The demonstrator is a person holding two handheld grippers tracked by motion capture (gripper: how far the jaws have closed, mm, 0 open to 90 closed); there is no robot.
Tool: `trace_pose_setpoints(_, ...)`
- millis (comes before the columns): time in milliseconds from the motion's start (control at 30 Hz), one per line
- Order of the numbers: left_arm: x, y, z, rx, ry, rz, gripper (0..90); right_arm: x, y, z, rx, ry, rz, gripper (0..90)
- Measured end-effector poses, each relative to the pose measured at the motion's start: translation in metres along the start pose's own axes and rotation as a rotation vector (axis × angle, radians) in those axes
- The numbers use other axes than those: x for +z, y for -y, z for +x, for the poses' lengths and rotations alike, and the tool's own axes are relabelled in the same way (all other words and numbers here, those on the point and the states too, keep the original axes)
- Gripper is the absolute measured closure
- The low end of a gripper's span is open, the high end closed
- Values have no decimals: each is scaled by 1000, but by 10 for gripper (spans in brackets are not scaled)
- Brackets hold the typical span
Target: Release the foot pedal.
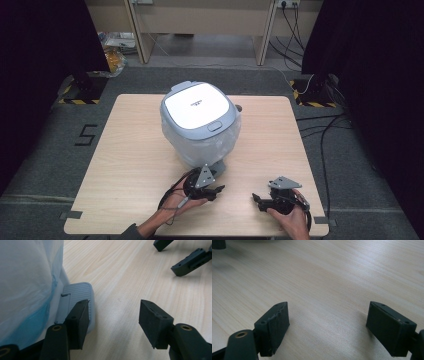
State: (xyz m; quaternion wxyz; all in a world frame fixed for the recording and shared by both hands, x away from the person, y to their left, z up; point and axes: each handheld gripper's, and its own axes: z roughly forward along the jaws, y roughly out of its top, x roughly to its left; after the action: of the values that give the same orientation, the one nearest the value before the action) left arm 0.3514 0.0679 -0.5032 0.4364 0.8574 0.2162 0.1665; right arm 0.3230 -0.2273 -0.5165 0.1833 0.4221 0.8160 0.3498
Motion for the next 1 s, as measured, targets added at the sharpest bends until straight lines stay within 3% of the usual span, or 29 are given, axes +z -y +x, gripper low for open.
trace_pose_setpoints(267,-8,1,-1,-23,14,-27,399,0,0,0,0,-1,0,184)
trace_pose_setpoints(533,-26,3,3,-47,1,-54,395,0,0,0,1,-2,0,184)
trace_pose_setpoints(1000,-52,20,12,-100,-25,-51,302,0,0,-1,0,-2,0,183)
